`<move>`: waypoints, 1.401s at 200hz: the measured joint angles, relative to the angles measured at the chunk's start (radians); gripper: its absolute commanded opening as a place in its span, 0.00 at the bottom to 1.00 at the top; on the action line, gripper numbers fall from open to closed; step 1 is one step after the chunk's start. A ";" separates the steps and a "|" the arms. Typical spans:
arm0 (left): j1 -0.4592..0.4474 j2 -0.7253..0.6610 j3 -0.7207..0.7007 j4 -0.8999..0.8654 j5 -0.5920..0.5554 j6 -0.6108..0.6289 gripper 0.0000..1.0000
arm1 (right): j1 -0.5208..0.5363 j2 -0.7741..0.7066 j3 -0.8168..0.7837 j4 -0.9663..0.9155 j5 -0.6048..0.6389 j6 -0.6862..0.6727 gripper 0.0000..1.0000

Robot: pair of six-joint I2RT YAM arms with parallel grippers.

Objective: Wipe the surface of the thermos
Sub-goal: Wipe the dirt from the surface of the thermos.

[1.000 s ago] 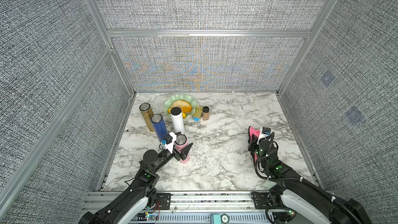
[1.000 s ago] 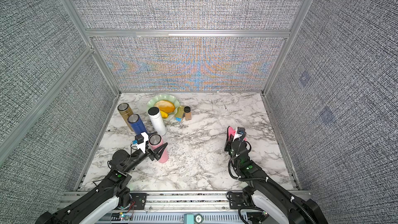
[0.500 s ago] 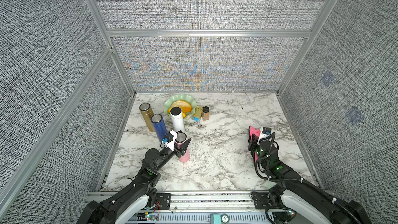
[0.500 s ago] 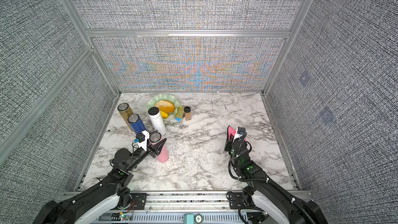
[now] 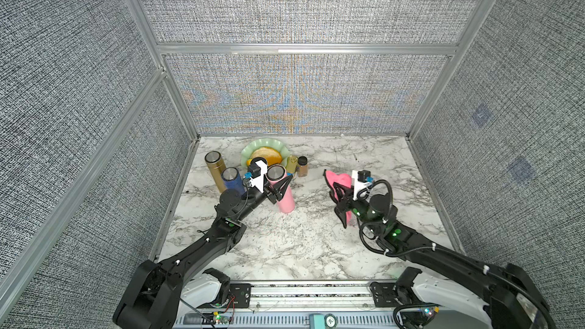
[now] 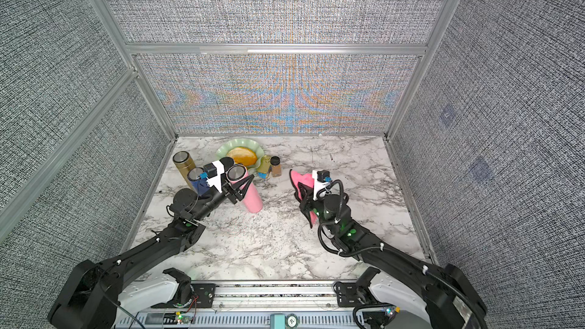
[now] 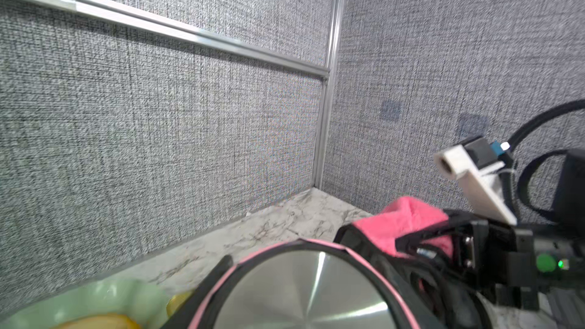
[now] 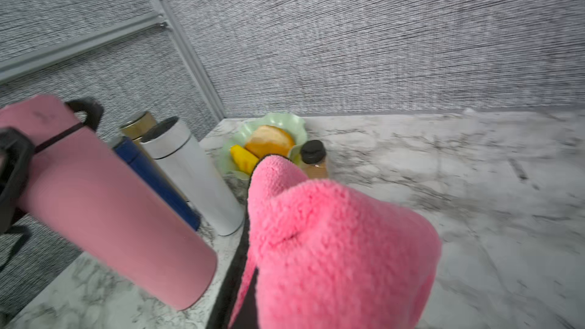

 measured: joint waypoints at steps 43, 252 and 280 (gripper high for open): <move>0.000 0.092 0.074 0.047 0.058 -0.095 0.17 | 0.106 0.351 -0.066 0.392 -0.066 -0.033 0.00; -0.060 0.114 0.102 0.064 0.115 -0.056 0.10 | 0.321 0.259 0.056 0.517 0.137 -0.267 0.00; -0.072 0.121 0.099 0.035 0.081 -0.023 0.06 | 0.311 0.311 0.031 0.539 0.155 -0.288 0.00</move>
